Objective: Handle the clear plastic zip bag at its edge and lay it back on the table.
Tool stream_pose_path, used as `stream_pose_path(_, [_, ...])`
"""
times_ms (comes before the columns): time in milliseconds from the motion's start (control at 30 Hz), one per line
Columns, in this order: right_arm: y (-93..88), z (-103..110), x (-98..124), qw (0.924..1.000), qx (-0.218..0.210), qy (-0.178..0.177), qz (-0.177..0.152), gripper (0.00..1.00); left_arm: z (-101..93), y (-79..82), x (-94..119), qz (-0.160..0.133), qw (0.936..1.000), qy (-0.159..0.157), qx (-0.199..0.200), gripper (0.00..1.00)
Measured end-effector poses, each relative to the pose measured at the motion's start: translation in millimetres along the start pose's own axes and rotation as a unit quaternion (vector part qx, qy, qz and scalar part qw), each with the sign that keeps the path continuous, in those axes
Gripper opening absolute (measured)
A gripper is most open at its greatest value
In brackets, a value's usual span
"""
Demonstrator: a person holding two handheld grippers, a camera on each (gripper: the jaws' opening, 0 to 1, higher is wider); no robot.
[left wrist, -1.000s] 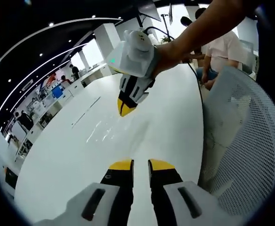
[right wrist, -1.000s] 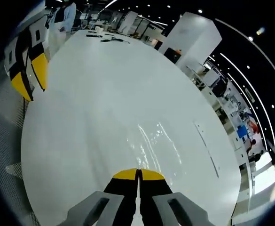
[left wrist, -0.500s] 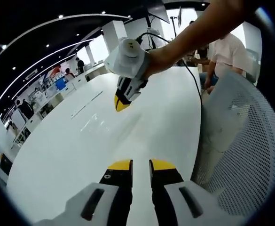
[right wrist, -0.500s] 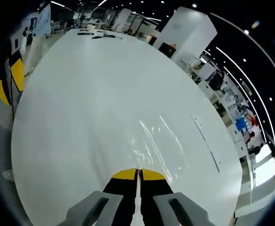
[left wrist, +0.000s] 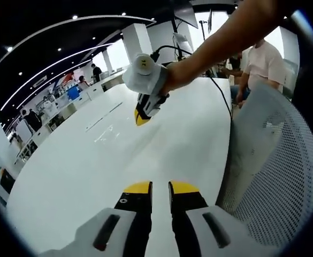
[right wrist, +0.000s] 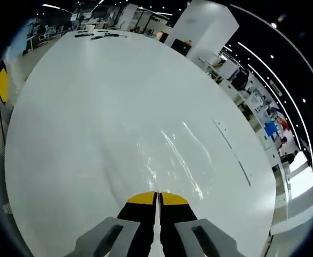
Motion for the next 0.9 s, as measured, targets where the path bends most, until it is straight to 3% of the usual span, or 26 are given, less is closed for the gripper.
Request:
stream_pose_path(67, [-0.7,2.7,2.1,1.0,-0.004,0.006,-0.001,0.0,1.7,-0.4,1.1,-0.003,1.0,0.002,0.006,0.09])
stream_pose_path(133, [-0.6,8.2,0.4,0.9991,-0.029,0.025,-0.016,0.07,2.5,-1.2,1.6,-0.004,0.9999,0.004,0.011,0.1])
stream_pose_path(267, [0.3,9.1,3.0,0.9981,-0.046,0.024,-0.032,0.08,2.8,-2.0,1.5,-0.004,0.9999,0.006,0.012,0.1])
stream_pose_path(533, [2.5,10.3,8.2,0.9961,-0.063,0.032,-0.053,0.24,2.1,-1.9,3.1,-0.003,0.9999,0.007,0.012,0.1])
stream_pose_path(633, [1.2,9.6,11.6,0.9952,-0.071,0.032,-0.059,0.25,3.4,-2.9,3.9,-0.001,0.9998,0.011,0.019,0.11])
stream_pose_path(900, [2.0,4.1,37.8,0.9895,-0.103,0.013,-0.101,0.41,7.3,-3.5,3.8,-0.003,0.9993,0.021,0.03,0.17])
Point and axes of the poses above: the point that each gripper's makers call its tool centre point, and the gripper's own axes: x roughly backward along the fingers, z roughly to its left, y roughly out of its top, the point moved 8 cm from there along x, roughly backward along the fingers, and after that the axes turned 12 degrees about x, right-handed, at the moved point
